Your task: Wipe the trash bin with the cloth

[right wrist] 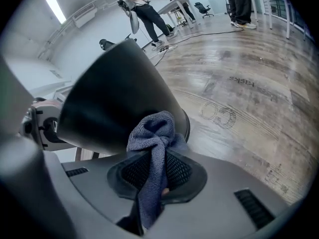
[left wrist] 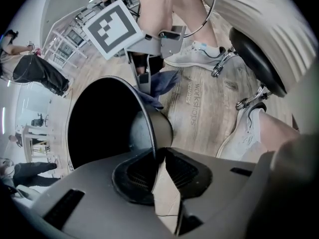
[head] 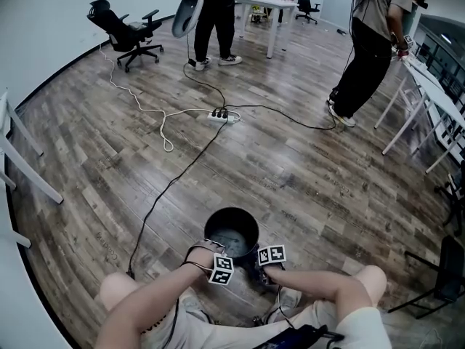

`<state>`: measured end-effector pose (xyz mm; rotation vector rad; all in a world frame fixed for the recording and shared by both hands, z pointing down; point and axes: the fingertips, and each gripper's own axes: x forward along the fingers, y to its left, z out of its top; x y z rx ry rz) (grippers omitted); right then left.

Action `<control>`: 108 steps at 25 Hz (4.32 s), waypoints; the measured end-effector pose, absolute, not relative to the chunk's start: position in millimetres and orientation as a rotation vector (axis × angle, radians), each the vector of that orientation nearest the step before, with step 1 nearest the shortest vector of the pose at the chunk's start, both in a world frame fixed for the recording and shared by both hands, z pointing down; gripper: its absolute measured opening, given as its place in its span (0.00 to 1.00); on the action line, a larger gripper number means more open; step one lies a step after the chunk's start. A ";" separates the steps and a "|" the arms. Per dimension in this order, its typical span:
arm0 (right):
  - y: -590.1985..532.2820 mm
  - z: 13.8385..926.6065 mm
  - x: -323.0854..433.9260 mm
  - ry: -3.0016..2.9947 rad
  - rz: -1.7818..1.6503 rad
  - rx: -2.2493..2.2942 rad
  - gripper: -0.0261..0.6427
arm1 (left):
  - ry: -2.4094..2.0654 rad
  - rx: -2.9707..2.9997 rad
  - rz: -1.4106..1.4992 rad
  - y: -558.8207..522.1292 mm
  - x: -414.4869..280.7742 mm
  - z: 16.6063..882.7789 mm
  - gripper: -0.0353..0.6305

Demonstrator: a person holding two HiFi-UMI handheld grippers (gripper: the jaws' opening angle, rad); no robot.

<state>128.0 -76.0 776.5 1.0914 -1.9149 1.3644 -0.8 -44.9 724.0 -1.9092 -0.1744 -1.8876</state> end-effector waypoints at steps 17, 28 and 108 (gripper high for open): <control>-82.7 889.1 135.8 -1.751 1.721 1.232 0.13 | -0.182 -1.924 -1.874 -48.0 2.6 720.7 0.16; -63.1 774.7 149.9 -1.814 1.499 1.067 0.13 | -0.131 -2.012 -1.931 -52.4 -7.0 719.4 0.20; -60.0 890.5 99.7 -1.740 1.798 1.307 0.13 | -0.204 -1.823 -1.924 -52.9 -8.6 729.9 0.18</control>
